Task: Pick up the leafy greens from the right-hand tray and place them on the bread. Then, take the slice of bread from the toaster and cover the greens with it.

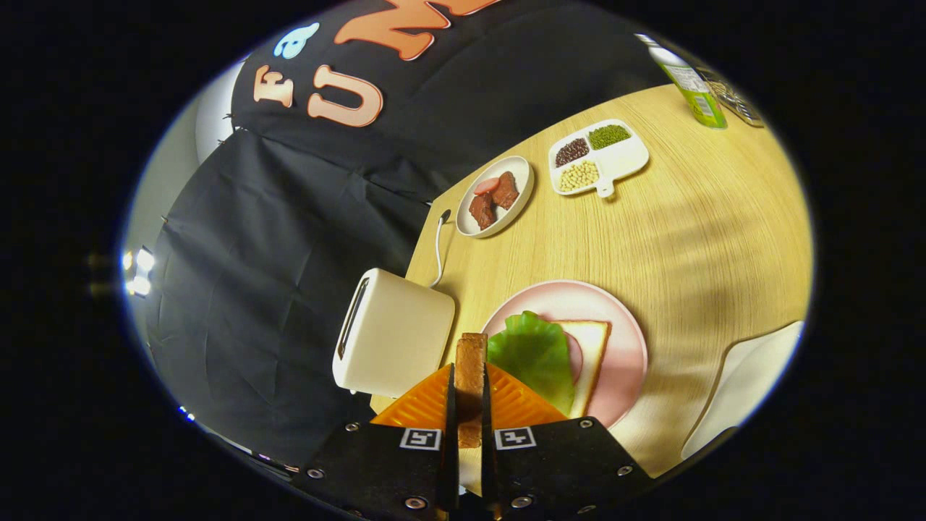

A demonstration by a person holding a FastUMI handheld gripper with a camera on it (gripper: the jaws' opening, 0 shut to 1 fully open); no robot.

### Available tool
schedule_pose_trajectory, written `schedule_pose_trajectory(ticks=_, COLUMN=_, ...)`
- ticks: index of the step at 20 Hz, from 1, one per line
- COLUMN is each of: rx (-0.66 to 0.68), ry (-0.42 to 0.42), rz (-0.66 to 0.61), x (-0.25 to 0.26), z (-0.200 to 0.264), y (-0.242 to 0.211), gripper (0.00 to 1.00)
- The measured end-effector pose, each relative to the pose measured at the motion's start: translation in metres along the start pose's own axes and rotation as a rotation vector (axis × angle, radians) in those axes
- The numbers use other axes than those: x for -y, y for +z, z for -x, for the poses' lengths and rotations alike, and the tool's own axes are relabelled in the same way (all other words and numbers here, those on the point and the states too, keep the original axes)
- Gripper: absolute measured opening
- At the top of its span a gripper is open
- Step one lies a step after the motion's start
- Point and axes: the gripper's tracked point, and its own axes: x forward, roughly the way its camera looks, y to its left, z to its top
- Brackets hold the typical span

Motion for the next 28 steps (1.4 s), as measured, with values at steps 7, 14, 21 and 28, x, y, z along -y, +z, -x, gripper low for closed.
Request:
schedule_pose_trajectory(ticks=7, rx=0.019, ry=-0.061, rz=0.005, x=0.038, z=-0.004, y=-0.004, gripper=0.13)
schedule_pose_trajectory(ticks=14, rx=0.077, ry=-0.129, rz=0.115, x=0.045, z=-0.003, y=-0.002, gripper=0.19)
schedule_pose_trajectory(ticks=21, rx=0.184, ry=-0.239, rz=0.273, x=0.046, z=0.011, y=0.011, gripper=0.62)
schedule_pose_trajectory(ticks=28, rx=0.382, ry=-0.310, rz=0.467, x=0.011, z=0.046, y=0.044, gripper=0.82)
